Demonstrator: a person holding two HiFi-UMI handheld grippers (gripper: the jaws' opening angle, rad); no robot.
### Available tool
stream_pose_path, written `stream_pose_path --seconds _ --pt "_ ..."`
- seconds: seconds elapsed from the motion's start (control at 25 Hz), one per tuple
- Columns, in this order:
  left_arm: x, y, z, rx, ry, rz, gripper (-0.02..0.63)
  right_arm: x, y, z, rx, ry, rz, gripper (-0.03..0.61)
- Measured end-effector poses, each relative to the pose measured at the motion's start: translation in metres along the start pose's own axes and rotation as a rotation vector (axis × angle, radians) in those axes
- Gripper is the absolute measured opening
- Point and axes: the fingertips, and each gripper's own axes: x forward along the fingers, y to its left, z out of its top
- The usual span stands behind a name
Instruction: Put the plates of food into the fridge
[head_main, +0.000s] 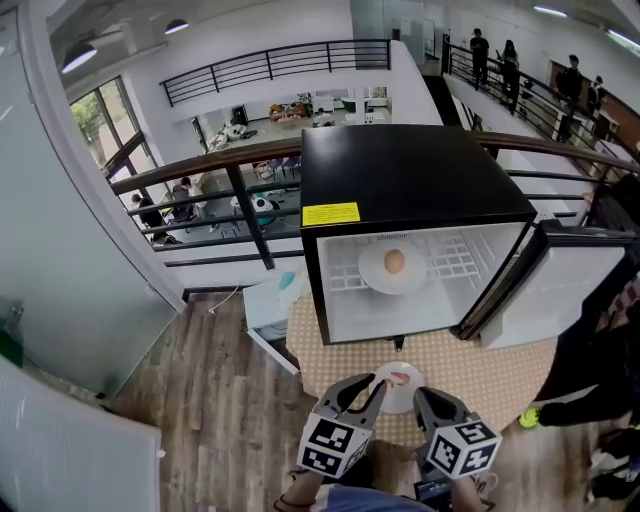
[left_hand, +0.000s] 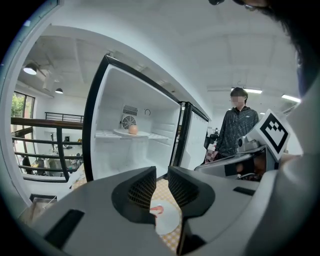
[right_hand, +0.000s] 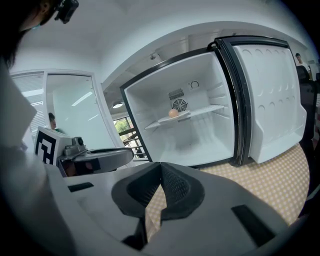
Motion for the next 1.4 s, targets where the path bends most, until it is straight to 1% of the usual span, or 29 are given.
stream_pose_path --seconds 0.2,0.48,0.8,1.08,1.24,1.4 --pt "-0.017 -0.038 -0.002 -0.014 -0.013 0.005 0.083 -0.041 0.004 -0.017 -0.019 0.008 0.015 0.015" --pt "-0.05 -0.104 -0.02 0.024 -0.018 -0.024 0.083 -0.095 0.015 -0.046 -0.03 -0.011 0.037 0.015" --pt "-0.101 -0.164 -0.054 -0.016 -0.01 -0.035 0.083 -0.151 0.034 -0.091 -0.013 -0.021 0.066 0.015" --pt "-0.146 -0.196 -0.086 -0.069 0.003 -0.028 0.056 -0.185 0.058 -0.128 -0.005 -0.015 0.092 0.015" --pt "-0.163 -0.209 -0.097 -0.072 0.01 -0.028 0.037 -0.199 0.069 -0.141 -0.012 -0.014 0.106 0.015" --pt "-0.172 -0.222 -0.104 -0.071 0.015 -0.055 0.028 -0.212 0.074 -0.149 -0.015 -0.022 0.104 0.015"
